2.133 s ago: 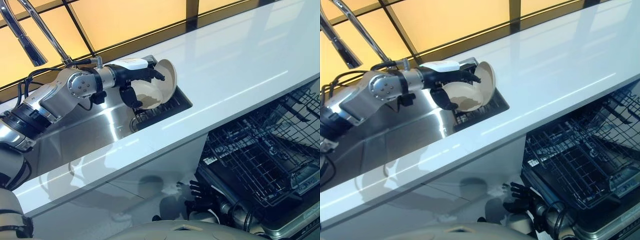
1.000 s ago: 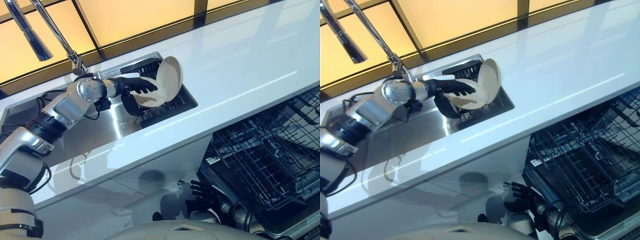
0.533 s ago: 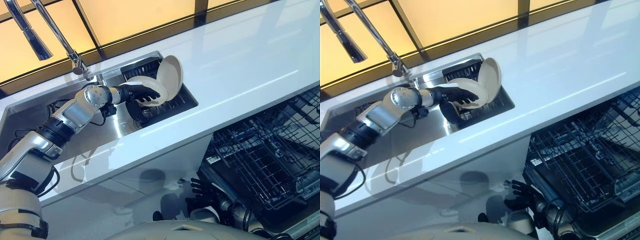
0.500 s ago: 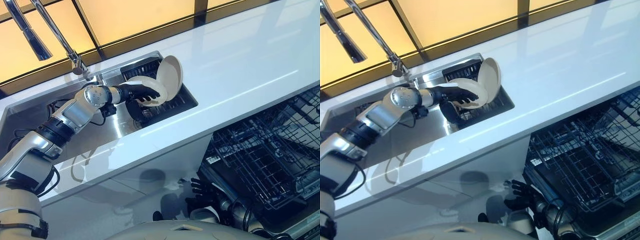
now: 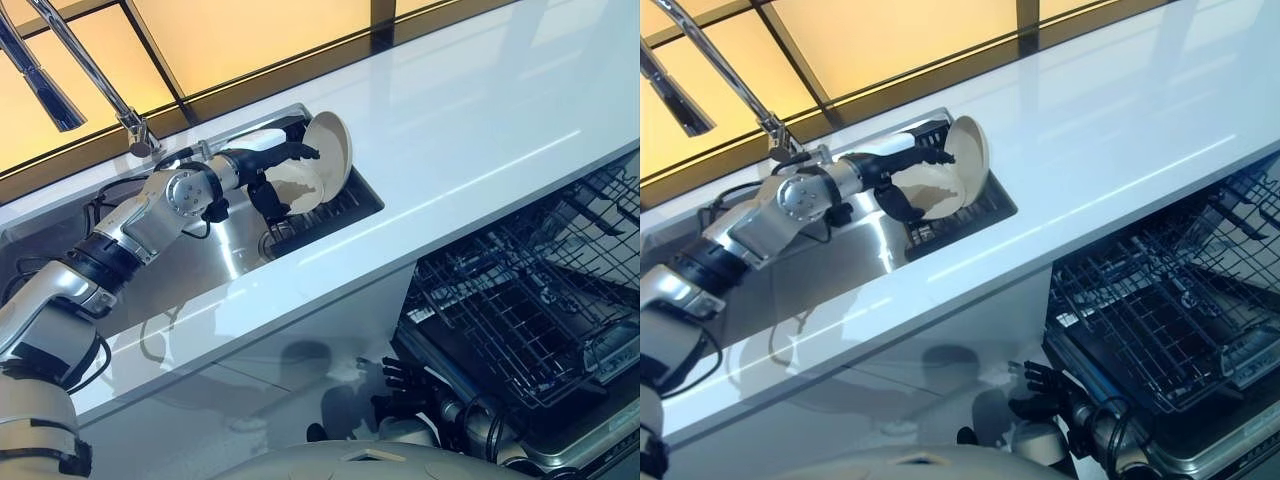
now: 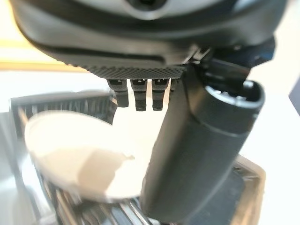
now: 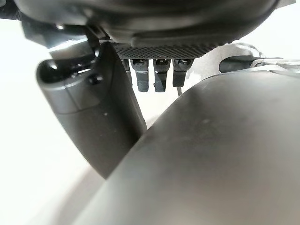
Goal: Pick up plates and place into dishwasher.
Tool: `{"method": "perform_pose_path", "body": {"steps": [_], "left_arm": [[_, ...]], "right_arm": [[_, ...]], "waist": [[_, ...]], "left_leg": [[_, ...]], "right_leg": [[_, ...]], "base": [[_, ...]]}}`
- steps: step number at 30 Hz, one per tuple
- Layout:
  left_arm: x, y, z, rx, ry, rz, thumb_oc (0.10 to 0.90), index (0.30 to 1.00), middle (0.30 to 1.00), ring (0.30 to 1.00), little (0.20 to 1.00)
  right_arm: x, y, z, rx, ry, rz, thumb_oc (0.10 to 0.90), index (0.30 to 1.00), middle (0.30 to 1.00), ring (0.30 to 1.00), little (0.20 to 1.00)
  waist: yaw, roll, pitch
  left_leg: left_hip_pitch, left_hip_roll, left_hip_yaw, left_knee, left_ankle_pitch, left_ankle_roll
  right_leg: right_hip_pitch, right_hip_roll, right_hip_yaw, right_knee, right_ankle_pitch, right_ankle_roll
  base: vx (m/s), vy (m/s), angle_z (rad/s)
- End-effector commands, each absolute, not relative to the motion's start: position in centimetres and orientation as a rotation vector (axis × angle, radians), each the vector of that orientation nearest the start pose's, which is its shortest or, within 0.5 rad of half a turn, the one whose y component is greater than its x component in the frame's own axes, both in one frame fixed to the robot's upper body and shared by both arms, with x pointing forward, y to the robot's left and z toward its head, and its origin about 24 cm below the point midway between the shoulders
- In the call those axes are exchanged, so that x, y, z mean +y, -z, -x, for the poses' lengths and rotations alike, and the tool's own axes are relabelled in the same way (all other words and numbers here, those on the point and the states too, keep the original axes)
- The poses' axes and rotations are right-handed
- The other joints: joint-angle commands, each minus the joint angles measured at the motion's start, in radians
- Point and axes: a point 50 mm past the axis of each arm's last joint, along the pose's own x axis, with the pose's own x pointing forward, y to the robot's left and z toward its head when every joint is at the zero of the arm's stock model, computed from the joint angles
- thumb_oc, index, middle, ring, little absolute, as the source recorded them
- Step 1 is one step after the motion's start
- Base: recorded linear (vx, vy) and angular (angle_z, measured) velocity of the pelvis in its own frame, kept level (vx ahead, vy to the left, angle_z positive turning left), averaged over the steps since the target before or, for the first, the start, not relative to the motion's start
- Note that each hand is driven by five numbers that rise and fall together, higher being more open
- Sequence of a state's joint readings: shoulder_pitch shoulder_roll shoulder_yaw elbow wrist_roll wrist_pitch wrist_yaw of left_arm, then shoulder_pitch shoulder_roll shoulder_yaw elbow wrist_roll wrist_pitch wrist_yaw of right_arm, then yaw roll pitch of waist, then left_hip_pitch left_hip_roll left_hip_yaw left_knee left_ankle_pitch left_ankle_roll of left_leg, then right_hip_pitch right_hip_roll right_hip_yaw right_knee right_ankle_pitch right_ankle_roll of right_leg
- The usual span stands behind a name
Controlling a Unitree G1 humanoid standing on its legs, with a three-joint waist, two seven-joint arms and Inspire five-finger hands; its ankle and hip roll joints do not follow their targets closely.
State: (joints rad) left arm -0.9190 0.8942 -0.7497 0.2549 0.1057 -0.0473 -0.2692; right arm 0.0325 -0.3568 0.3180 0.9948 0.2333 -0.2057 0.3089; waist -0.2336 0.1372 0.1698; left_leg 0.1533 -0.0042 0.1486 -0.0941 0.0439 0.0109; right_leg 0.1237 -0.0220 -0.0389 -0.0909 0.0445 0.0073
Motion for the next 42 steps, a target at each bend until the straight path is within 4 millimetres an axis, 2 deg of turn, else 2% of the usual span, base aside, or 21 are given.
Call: {"method": "perform_pose_path", "body": {"steps": [1, 9, 14, 34, 42], "left_arm": [[16.3, -28.1, -35.5, -0.482, 0.370, -1.435, 0.800, 0.900, 0.900, 0.900, 0.900], [16.9, -25.7, -35.9, -0.396, 0.398, -1.438, 0.800, 0.900, 0.900, 0.900, 0.900], [17.1, -24.9, -36.1, -0.353, 0.410, -1.414, 0.800, 0.900, 0.900, 0.900, 0.900], [17.6, -23.3, -36.6, -0.176, 0.452, -1.427, 0.800, 0.900, 0.900, 0.900, 0.900], [17.7, -22.2, -36.8, -0.174, 0.430, -1.468, 0.800, 0.900, 0.900, 0.900, 0.900]], "right_arm": [[-22.3, 12.0, -15.5, 0.768, -0.328, 0.126, 0.800, 0.900, 0.900, 0.900, 0.900], [-22.5, 11.9, -15.6, 0.765, -0.316, 0.133, 0.800, 0.900, 0.900, 0.900, 0.900], [-22.5, 11.9, -15.5, 0.765, -0.313, 0.129, 0.800, 0.900, 0.900, 0.900, 0.900], [-22.6, 11.8, -15.9, 0.763, -0.307, 0.127, 0.800, 0.900, 0.900, 0.900, 0.900], [-22.6, 11.7, -16.0, 0.761, -0.310, 0.139, 0.800, 0.900, 0.900, 0.900, 0.900]], "waist": [[0.009, 0.005, -0.020], [0.003, 0.007, -0.017], [0.002, 0.005, -0.015], [0.006, 0.018, -0.008], [0.000, 0.017, -0.005]], "left_leg": [[0.024, -0.039, 0.072, 0.036, -0.132, 0.024], [0.028, -0.037, 0.073, 0.039, -0.134, 0.023], [0.028, -0.036, 0.074, 0.041, -0.135, 0.023], [0.024, -0.038, 0.070, 0.049, -0.135, 0.019], [0.025, -0.037, 0.076, 0.049, -0.136, 0.021]], "right_leg": [[-0.049, 0.003, -0.010, 0.073, -0.053, 0.104], [-0.048, 0.004, -0.003, 0.075, -0.055, 0.104], [-0.047, 0.004, -0.005, 0.075, -0.056, 0.104], [-0.044, -0.002, -0.017, 0.074, -0.057, 0.105], [-0.046, -0.002, -0.013, 0.074, -0.057, 0.106]], "base": [[0.00, 0.000, 0.00], [0.00, 0.001, 0.00], [0.00, 0.000, 0.00], [0.00, 0.000, 0.00], [0.00, 0.000, 0.00]]}}
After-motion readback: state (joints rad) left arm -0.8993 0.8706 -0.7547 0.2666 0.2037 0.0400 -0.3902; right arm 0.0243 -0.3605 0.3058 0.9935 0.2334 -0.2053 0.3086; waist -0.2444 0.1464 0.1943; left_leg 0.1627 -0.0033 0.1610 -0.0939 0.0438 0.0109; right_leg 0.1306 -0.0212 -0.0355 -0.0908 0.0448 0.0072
